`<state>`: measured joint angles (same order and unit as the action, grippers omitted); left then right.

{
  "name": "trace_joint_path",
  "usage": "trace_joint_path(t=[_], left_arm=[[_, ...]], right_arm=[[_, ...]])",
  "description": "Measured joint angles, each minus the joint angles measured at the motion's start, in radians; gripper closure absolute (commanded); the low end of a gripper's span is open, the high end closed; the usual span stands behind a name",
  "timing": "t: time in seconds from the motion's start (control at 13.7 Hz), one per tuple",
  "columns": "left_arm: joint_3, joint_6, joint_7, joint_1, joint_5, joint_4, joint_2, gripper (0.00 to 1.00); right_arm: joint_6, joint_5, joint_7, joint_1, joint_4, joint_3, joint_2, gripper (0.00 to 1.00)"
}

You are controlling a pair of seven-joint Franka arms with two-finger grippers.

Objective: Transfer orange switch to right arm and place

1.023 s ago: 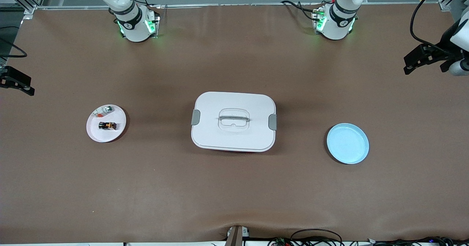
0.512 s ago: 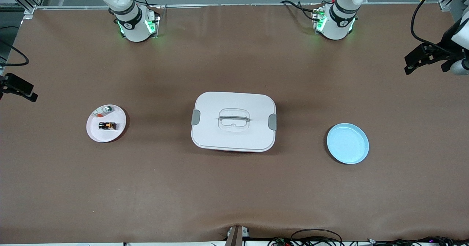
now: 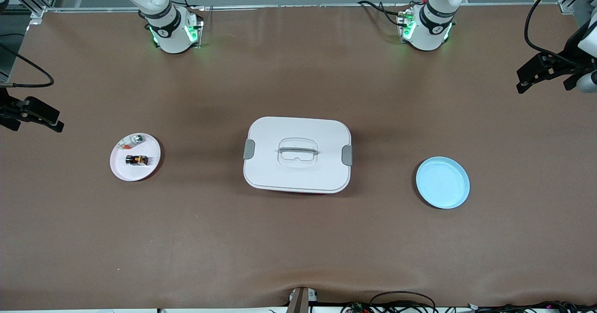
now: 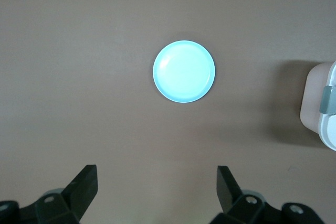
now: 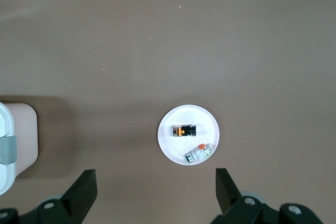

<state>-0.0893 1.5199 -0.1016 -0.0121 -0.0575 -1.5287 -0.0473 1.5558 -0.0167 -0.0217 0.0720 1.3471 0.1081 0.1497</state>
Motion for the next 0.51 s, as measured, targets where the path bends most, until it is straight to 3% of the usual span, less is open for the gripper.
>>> trace_joint_path(t=[0.51], left_arm=[[0.0, 0.0, 0.0, 0.0, 0.001, 0.0, -0.002, 0.0]], right_arm=[[-0.002, -0.011, 0.0, 0.004, -0.002, 0.025, 0.0, 0.0]])
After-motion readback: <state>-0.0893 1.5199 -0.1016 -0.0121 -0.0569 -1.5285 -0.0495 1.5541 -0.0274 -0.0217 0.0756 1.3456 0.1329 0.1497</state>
